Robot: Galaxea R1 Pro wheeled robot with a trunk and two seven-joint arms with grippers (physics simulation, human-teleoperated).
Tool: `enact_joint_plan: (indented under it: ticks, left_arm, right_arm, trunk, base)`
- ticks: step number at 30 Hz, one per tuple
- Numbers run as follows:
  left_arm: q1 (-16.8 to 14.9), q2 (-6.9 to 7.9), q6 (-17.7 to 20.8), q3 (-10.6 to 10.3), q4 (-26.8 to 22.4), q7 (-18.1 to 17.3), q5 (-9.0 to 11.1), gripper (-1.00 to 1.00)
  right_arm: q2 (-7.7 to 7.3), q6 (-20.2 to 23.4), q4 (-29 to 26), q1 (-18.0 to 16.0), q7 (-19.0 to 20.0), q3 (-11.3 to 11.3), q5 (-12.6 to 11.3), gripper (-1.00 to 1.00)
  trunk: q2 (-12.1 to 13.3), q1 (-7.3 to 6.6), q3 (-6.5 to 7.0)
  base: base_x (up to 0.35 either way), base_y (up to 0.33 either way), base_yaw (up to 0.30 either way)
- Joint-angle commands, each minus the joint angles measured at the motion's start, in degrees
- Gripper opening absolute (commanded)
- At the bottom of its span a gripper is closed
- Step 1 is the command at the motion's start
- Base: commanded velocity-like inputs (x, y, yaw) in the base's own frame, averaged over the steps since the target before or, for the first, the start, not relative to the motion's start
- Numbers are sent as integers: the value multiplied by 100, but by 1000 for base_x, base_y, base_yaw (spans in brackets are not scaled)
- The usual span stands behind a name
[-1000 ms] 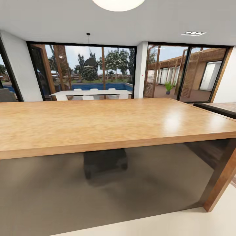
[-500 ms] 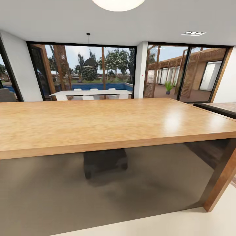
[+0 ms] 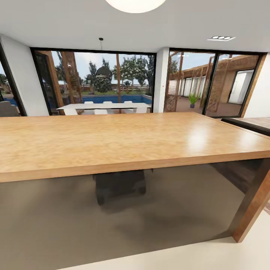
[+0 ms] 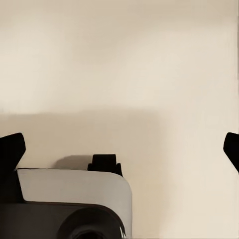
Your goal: Set up a coffee station on the kitchen countertop: keep the coffee maker on the countertop, move the bottle of coffee from the kitchen shelf to the counter next to the coffee maker, place a paper coffee filter on top of the coffee maker, put the saucer next to the coffee maker with the coffee cup on the saucer, and place the electric kettle next to the coffee maker.
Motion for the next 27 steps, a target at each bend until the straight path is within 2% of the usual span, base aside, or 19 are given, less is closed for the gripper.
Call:
enact_joint_plan:
  ticks: [1, 9, 14, 19, 27]
  left_arm:
    - [3, -4, -13, 145, -24, -9, 3, 100]
    - [3, -4, -20, 249, -31, -13, 3, 100]
    - [3, -4, -27, 268, -32, -13, 3, 100]
    - [3, -4, -26, 264, -32, -17, 1, 100]
    - [3, -4, -23, 269, -32, -15, 3, 100]
  right_arm:
    - [-5, -70, -18, -3, -9, 4, 2, 100]
    - [-121, -238, 4, -3, -16, 3, 1, 100]
    - [-132, -248, 10, -3, -17, 4, 5, 100]
    - [-128, -271, 10, -2, -17, 10, 9, 100]
    - [-124, -291, 10, -1, -17, 12, 10, 100]
  trunk:
    - [-3, 0, -5]
    - [-3, 0, -5]
    - [-3, 0, -5]
    - [-3, 0, -5]
    - [-3, 0, -5]
  base:
    - [0, 0, 45]
    - [0, 0, 183]
    - [-44, -34, 226]
    - [-176, -136, 60]
    - [-22, -17, 198]
